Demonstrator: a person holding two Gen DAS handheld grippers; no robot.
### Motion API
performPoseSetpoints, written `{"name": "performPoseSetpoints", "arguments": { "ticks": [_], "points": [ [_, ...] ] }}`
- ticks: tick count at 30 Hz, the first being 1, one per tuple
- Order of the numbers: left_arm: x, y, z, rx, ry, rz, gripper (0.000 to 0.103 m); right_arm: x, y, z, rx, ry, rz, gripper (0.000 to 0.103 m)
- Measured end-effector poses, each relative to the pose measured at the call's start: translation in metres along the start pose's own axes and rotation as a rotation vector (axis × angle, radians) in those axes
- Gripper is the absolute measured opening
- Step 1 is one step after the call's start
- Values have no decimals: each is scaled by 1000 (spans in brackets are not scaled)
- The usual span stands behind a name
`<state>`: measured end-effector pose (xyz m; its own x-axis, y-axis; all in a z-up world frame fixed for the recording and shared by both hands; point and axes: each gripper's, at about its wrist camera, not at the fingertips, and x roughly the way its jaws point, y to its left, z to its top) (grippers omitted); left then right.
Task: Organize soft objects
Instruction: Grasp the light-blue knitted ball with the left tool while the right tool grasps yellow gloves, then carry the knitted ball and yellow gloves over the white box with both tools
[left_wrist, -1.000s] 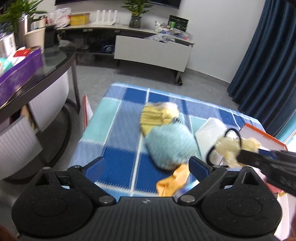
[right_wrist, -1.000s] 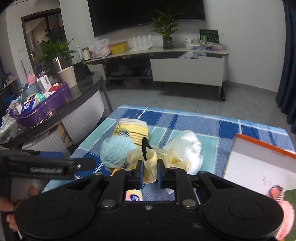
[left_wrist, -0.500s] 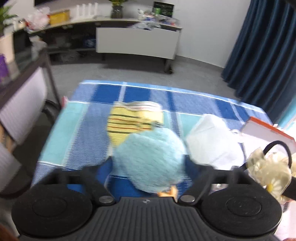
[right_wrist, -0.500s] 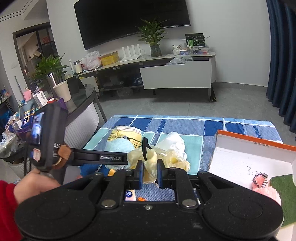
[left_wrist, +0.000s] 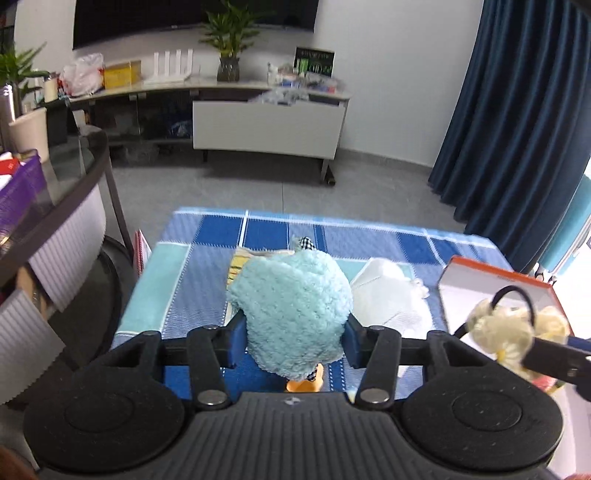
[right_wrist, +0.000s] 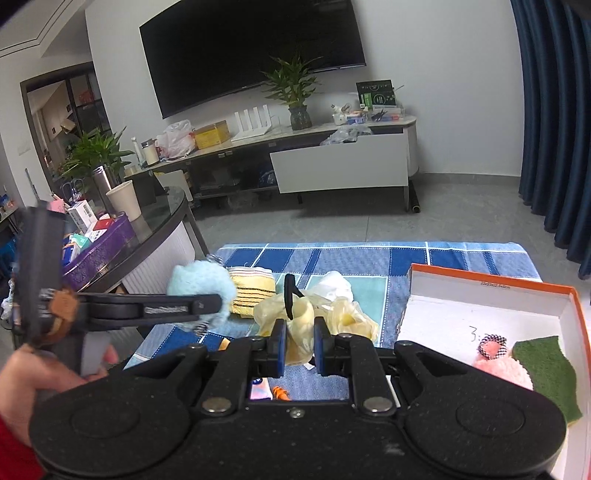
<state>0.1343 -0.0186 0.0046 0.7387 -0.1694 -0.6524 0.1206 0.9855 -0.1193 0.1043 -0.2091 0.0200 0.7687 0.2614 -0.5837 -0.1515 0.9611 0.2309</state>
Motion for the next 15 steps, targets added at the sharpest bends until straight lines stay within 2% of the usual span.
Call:
{"name": "performPoseSetpoints", "arguments": {
  "ticks": [7,15],
  "points": [
    [-31,-9,-3,-12,-30,7,50,-22,3,-5,-7,-23,-21,19],
    [-59,-26,-18,-3,-56,-25,51,-51,8,-16,-23,-45,-60,19]
  ]
}}
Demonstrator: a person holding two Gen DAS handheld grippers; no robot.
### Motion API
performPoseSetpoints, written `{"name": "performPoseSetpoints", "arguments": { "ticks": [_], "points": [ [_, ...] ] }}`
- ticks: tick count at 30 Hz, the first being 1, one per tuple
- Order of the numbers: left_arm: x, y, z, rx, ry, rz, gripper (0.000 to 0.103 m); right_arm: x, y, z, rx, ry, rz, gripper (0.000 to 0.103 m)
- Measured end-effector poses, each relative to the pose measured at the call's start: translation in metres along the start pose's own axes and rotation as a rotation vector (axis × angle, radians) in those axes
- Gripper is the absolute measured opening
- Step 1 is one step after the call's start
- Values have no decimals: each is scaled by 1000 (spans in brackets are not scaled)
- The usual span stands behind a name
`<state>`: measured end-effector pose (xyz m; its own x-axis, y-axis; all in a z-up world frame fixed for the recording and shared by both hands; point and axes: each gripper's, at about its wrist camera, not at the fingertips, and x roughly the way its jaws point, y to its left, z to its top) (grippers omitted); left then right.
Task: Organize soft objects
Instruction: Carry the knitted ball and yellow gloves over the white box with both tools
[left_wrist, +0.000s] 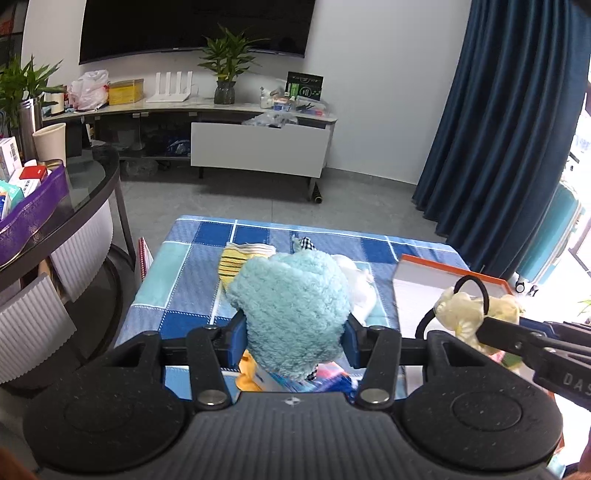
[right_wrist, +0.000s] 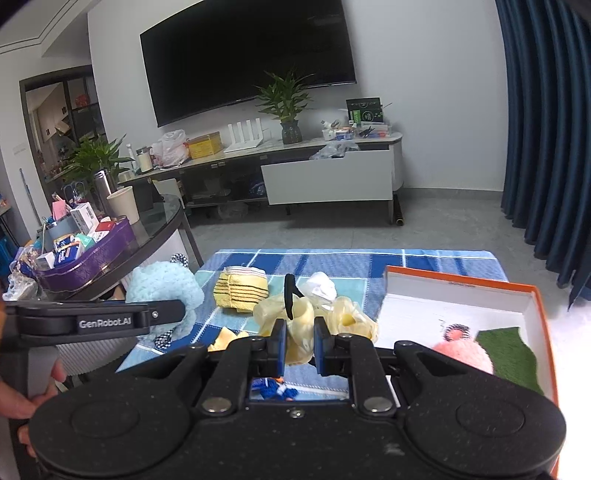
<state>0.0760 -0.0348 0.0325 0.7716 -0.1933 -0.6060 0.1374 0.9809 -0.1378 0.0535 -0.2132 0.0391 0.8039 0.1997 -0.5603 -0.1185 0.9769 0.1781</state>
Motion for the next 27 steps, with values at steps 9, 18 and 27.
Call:
{"name": "performPoseSetpoints", "arguments": {
  "ticks": [9,18,27],
  "points": [
    [-15,-16,-19,19,-3,-46,51,-28,-6,-15,4,-7,-42,19],
    [-28,-30,-28,53,-26,-70,51,-51,-15,-25,16,-21,-105,19],
    [-31,-47,-36,81,-29,-101,51,-65,-27,-30,16,-33,-199,19]
  ]
}}
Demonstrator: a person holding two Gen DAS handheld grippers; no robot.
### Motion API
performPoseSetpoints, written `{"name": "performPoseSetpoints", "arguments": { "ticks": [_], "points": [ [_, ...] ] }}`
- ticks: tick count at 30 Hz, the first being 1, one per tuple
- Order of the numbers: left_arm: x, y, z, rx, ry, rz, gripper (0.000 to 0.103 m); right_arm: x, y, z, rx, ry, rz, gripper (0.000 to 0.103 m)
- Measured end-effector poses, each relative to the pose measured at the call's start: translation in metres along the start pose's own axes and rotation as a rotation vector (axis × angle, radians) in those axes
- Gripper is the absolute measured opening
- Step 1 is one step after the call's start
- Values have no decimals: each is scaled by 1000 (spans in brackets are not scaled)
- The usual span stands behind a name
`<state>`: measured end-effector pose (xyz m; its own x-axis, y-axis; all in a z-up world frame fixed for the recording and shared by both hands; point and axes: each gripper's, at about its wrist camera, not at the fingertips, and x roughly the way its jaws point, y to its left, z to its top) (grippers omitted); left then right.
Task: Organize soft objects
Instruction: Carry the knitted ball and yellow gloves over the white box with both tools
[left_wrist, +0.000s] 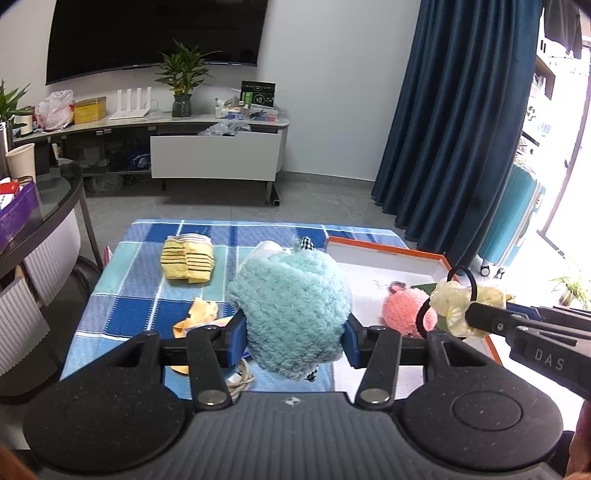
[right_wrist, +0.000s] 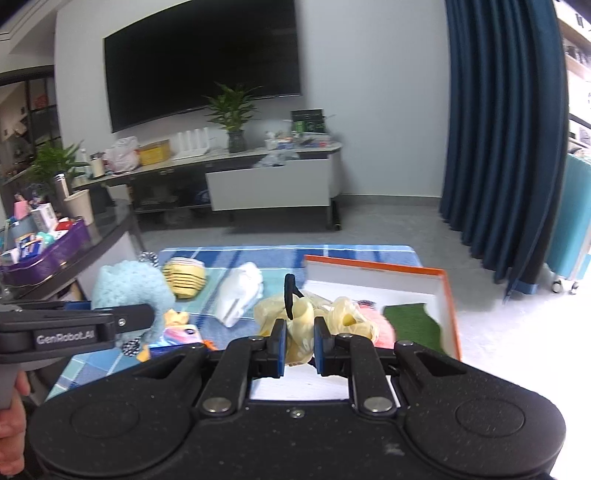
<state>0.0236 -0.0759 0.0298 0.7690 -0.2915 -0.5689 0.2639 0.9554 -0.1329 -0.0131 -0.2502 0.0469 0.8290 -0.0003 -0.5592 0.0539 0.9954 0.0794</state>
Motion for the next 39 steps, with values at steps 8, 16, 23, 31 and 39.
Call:
{"name": "performPoseSetpoints", "arguments": {
  "ticks": [8,16,23,31,39],
  "points": [
    [6,-16,-6,29,20,-31,51,-3,-13,-7,3,7,-95,19],
    [9,-32,-7,60,27,-59,51,-6,-25,-12,25,14,-137,19],
    [13,-43,-8,87,36,-78,51,-6,-33,-13,42,17,-147,19],
    [19,-50,-10,106,51,-89,51,-4,-40,-15,55,24,-155,19],
    [28,-56,-9,120,70,-97,51,6,-46,-13,69,40,-165,19]
  ]
}}
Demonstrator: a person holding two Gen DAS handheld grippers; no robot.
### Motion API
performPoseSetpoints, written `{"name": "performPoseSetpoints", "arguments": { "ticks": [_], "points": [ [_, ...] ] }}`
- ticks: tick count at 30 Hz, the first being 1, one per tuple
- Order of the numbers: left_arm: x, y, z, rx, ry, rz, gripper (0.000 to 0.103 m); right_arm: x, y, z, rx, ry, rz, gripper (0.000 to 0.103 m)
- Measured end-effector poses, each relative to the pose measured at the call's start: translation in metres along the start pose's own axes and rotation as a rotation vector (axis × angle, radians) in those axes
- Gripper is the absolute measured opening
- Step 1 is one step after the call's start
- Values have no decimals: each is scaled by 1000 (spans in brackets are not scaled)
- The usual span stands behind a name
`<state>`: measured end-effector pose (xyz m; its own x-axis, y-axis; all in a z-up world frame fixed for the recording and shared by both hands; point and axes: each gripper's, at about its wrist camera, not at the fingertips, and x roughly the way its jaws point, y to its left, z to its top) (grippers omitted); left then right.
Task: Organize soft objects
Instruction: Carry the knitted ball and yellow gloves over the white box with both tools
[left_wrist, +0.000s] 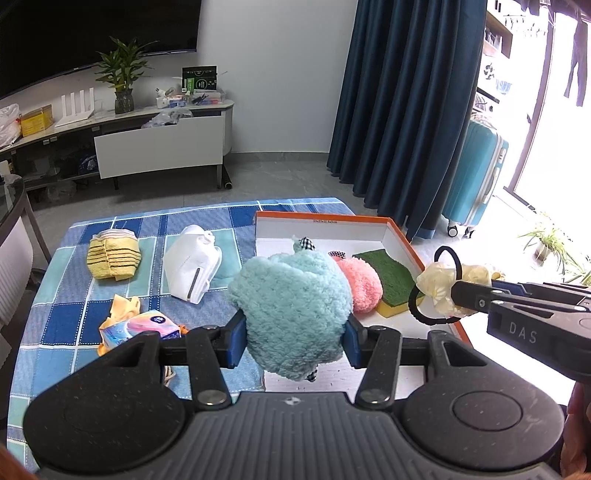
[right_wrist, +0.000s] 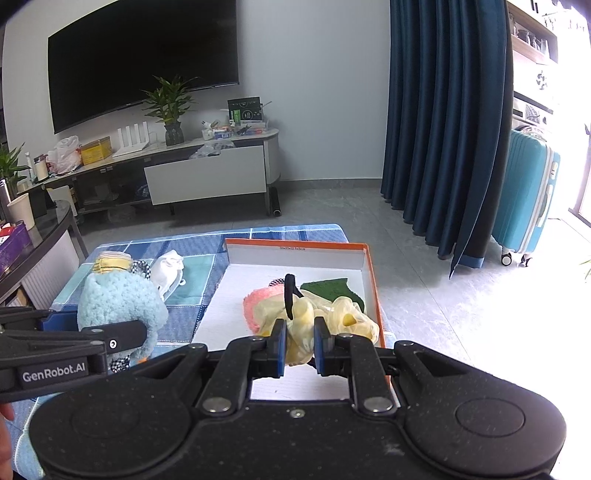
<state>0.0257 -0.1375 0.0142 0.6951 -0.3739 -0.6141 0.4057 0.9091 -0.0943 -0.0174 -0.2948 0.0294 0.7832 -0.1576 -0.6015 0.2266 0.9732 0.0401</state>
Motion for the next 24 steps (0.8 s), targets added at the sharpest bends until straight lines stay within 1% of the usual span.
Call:
{"name": "performPoseSetpoints", "arguments": {
  "ticks": [15,24],
  "points": [
    [26,-13,9,20,48,-30,51,26,-14,10,19,24,-12,19],
    [43,-16,20,23,74,-31,51,42,-22,21,23,37,-7,19]
  ]
}}
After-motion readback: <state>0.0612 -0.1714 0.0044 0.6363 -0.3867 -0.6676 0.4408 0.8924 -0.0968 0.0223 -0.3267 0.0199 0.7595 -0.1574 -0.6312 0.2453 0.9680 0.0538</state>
